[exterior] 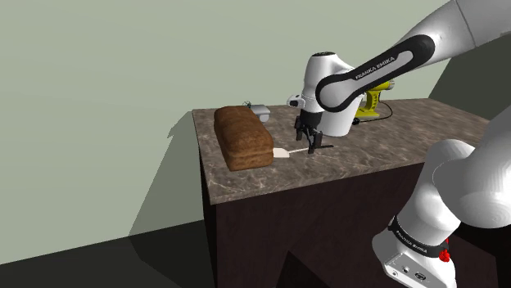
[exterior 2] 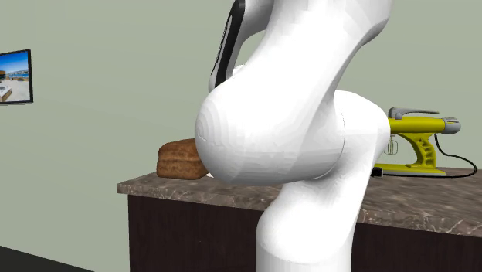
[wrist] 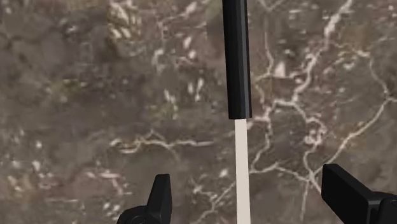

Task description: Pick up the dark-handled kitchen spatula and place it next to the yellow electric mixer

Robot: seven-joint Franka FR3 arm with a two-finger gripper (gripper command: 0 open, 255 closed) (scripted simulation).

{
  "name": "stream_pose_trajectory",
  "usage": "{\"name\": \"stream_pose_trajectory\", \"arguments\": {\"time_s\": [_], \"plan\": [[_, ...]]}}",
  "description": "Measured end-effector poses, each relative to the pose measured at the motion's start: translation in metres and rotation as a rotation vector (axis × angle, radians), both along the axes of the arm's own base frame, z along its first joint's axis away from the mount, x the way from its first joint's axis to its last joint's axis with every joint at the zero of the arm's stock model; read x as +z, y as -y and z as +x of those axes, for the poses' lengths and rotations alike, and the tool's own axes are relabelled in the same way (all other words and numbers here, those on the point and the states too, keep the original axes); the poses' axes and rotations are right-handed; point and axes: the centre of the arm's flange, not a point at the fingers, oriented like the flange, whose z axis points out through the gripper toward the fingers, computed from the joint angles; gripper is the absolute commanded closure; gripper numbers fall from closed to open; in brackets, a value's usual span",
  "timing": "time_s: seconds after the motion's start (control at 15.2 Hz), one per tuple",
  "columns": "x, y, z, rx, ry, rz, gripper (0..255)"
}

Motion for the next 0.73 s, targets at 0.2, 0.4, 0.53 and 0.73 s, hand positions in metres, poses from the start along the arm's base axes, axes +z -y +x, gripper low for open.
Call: {"name": "stream_pose_trajectory", "arguments": {"time_s": [0.2,0.4,0.53,0.73], "plan": [[-0.0029,0.0005,-0.0006,0.0,0.0,0.0,0],[-0.0033,0.0005,-0.0006,0.0,0.001,0.0,0],[-0.0033,0.0005,-0.0006,0.0,0.001,0.0,255],[-0.0032,0.0005,-0.0006,0.0,0.001,0.0,255]]}}
